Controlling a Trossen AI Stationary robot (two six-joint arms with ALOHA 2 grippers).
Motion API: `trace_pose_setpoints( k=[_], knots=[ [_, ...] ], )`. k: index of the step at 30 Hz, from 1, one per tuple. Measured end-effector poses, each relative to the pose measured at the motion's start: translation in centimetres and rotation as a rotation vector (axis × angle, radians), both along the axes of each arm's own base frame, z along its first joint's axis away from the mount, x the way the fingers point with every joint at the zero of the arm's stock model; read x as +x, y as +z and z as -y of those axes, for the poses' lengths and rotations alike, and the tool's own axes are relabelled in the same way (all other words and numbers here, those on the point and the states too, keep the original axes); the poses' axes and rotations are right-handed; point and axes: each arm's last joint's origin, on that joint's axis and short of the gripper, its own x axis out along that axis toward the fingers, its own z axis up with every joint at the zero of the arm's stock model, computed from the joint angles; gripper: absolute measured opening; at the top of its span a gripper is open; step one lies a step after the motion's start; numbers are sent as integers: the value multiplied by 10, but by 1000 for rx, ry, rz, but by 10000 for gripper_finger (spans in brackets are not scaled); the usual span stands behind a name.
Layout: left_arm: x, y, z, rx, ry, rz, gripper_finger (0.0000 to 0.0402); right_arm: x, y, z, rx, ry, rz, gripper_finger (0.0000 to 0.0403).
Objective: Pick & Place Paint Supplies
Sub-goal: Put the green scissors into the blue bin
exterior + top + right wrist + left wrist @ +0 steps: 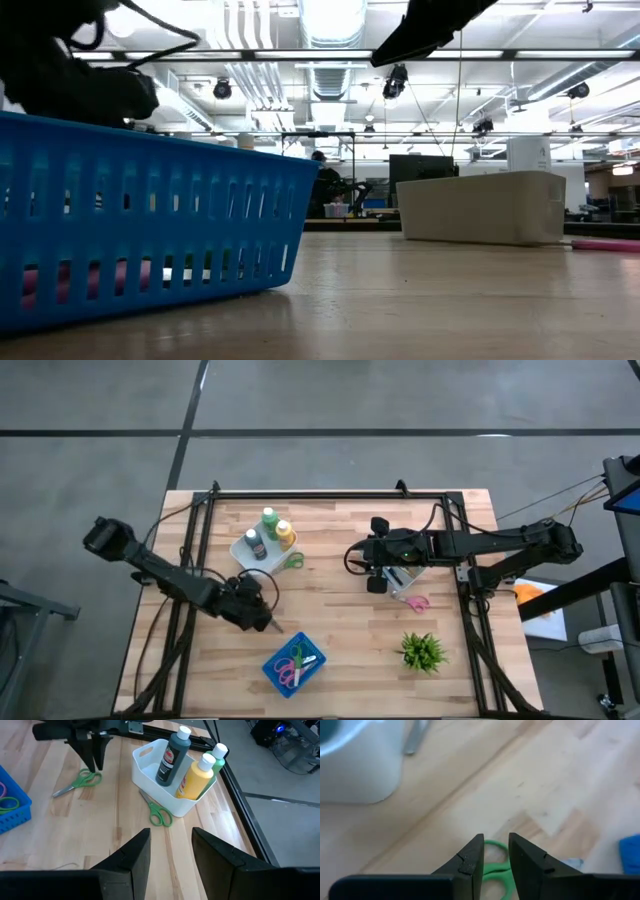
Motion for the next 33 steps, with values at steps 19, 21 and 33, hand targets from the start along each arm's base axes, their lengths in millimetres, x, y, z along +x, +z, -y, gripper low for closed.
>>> trace_pose_setpoints(
  k=[19,21,33],
  knots=[
    [-26,-22,-12,14,-111,30,93,0,0,0,0,0,0,143],
    [-28,-25,-13,17,-110,22,93,0,0,0,0,0,0,143],
    [-34,-37,-15,-15,-117,51,93,0,0,0,0,0,0,143]
  ],
)
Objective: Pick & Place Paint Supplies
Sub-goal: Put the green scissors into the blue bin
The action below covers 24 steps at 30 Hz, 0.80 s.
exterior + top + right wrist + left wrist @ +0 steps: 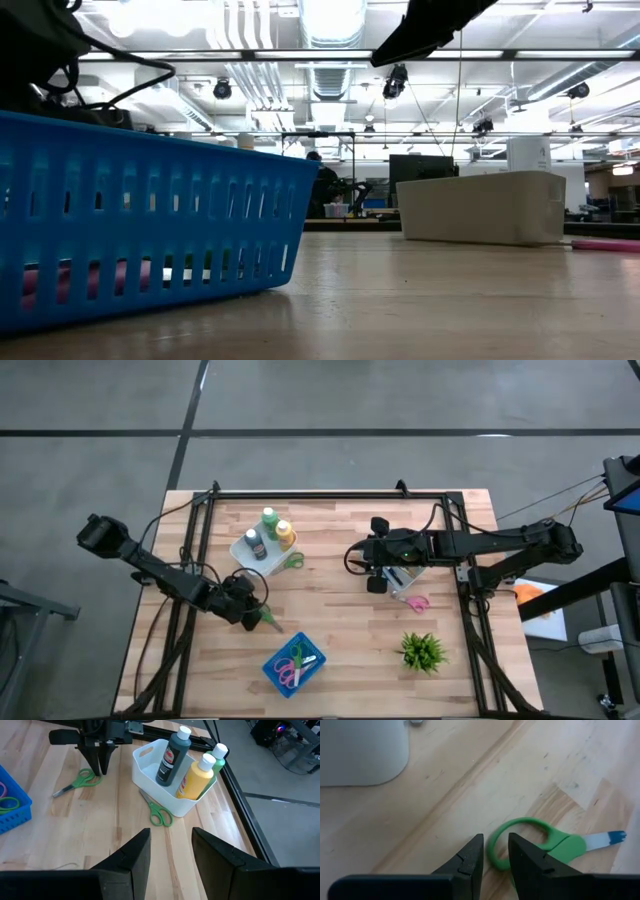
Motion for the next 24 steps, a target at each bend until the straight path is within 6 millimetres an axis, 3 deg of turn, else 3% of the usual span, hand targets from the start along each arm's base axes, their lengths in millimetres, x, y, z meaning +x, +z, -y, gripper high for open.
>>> trace_pose_setpoints(
  k=[24],
  knots=[
    [10,-10,4,54,12,-77,93,0,0,0,0,0,0,143]
  ],
)
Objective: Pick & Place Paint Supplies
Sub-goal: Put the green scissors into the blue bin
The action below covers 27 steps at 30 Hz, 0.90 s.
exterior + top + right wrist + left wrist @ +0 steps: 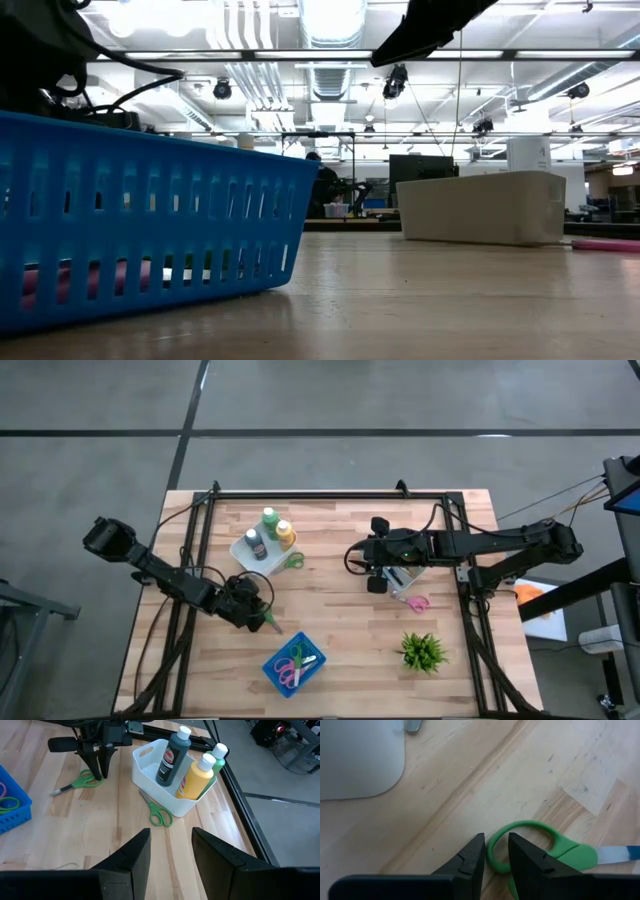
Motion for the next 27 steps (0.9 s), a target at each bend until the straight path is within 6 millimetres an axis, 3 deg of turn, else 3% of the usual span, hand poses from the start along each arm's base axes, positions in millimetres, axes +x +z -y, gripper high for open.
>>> trace_pose_setpoints(
  k=[11,21,27],
  knots=[
    [0,0,0,1,-3,-1,89,0,0,0,0,0,0,143],
    [-1,-1,0,6,-1,-5,10,0,0,0,0,0,0,143],
    [0,-1,0,3,-2,-2,9,0,0,0,0,0,0,143]
  ],
)
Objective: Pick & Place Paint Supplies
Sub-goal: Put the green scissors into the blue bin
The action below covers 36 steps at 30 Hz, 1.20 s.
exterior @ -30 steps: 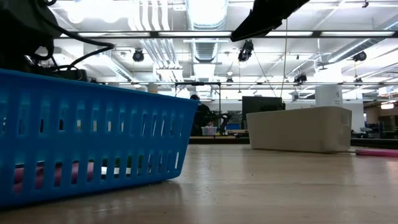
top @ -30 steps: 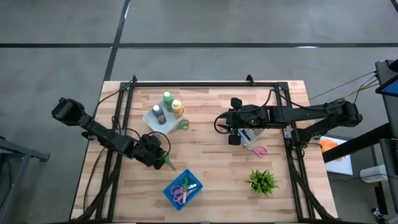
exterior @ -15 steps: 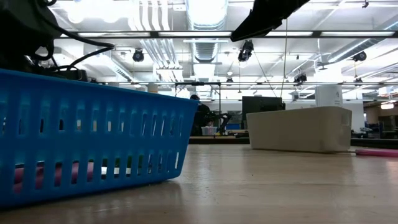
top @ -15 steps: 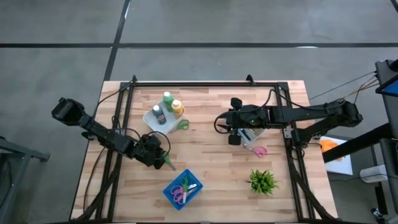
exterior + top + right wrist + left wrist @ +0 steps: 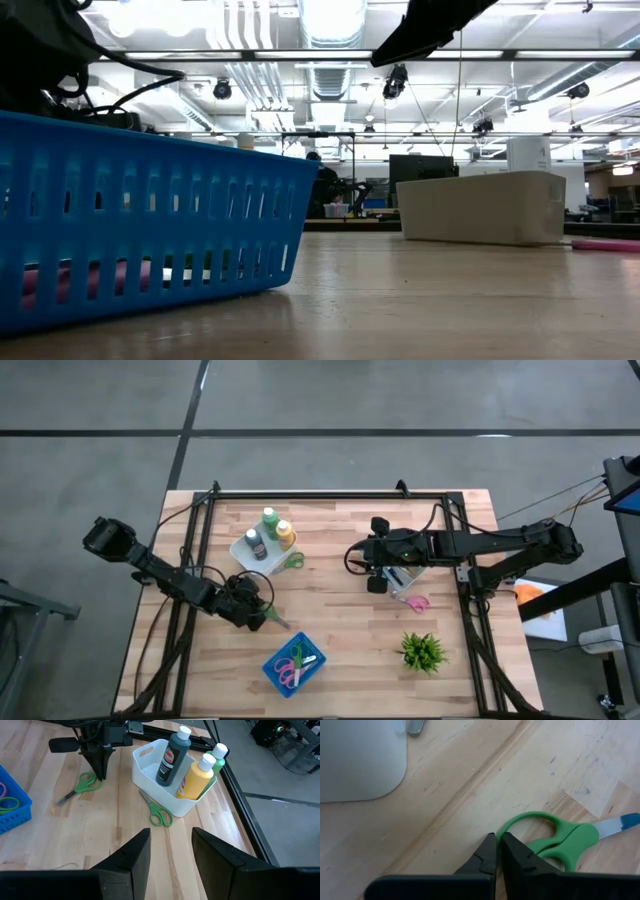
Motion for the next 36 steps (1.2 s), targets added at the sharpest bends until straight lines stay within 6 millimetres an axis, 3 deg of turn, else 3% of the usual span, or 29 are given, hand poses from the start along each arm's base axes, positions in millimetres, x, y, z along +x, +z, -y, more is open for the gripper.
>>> trace_pose_setpoints(
  k=[26,36],
  knots=[
    [0,6,0,-3,-27,27,10,0,0,0,0,0,0,143],
    [12,30,6,31,-25,-39,10,0,0,0,0,0,0,143]
  ],
)
